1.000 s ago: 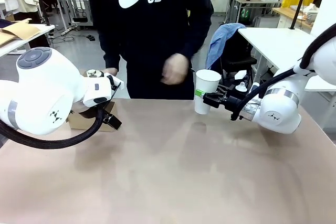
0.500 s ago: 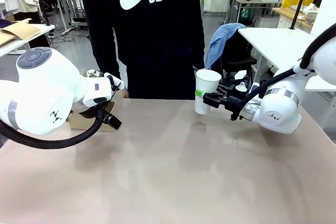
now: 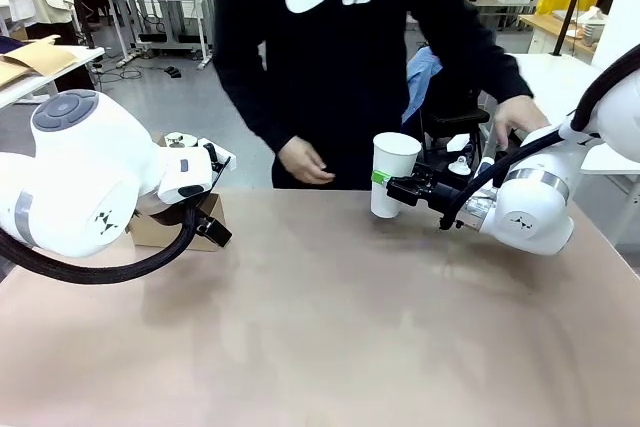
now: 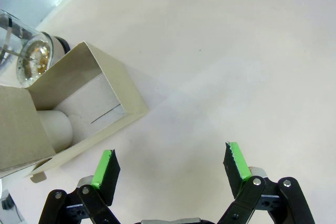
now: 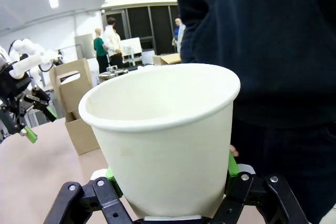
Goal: Pour a drink into a cup and package it in a carrier.
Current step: When a person places the Paper Cup Lid on the 600 ml Paper Cup , lift the 600 ml Paper Cup.
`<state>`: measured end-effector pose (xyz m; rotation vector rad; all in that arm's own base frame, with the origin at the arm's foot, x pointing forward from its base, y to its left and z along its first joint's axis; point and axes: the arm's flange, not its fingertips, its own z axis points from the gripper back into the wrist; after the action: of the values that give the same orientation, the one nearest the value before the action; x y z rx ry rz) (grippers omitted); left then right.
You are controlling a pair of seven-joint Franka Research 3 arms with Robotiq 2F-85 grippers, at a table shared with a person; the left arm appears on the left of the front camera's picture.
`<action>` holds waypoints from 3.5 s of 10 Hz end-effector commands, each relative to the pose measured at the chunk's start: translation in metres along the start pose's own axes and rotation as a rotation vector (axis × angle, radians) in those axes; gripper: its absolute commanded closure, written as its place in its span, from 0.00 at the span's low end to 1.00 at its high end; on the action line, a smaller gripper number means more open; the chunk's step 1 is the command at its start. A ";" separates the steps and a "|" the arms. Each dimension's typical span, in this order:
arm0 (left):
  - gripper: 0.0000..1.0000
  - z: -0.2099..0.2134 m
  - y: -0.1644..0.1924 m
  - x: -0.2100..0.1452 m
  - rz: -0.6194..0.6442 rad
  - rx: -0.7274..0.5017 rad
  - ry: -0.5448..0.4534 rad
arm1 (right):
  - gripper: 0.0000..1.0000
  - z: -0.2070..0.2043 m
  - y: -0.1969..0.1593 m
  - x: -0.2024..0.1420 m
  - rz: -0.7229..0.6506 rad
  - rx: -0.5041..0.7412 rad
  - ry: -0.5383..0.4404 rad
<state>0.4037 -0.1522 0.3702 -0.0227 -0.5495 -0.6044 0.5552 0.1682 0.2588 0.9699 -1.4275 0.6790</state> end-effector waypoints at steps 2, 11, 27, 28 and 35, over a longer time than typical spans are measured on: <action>0.00 0.000 0.000 0.000 0.000 -0.001 -0.001 | 0.19 -0.002 0.000 0.003 0.004 -0.001 0.000; 0.00 0.000 0.000 0.000 0.000 -0.001 -0.001 | 0.19 -0.002 0.000 0.003 0.004 -0.001 0.000; 0.00 0.000 0.000 0.000 0.000 -0.001 -0.001 | 0.19 -0.002 0.000 0.003 0.004 -0.001 0.000; 0.00 0.000 0.000 0.000 0.000 -0.001 -0.001 | 0.19 -0.002 0.000 0.003 0.004 -0.001 0.000; 0.00 0.000 0.000 0.000 0.000 -0.001 -0.001 | 0.19 -0.002 0.000 0.003 0.004 -0.001 0.000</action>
<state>0.4037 -0.1522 0.3702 -0.0227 -0.5495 -0.6044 0.5550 0.1685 0.2559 0.9703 -1.4227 0.6777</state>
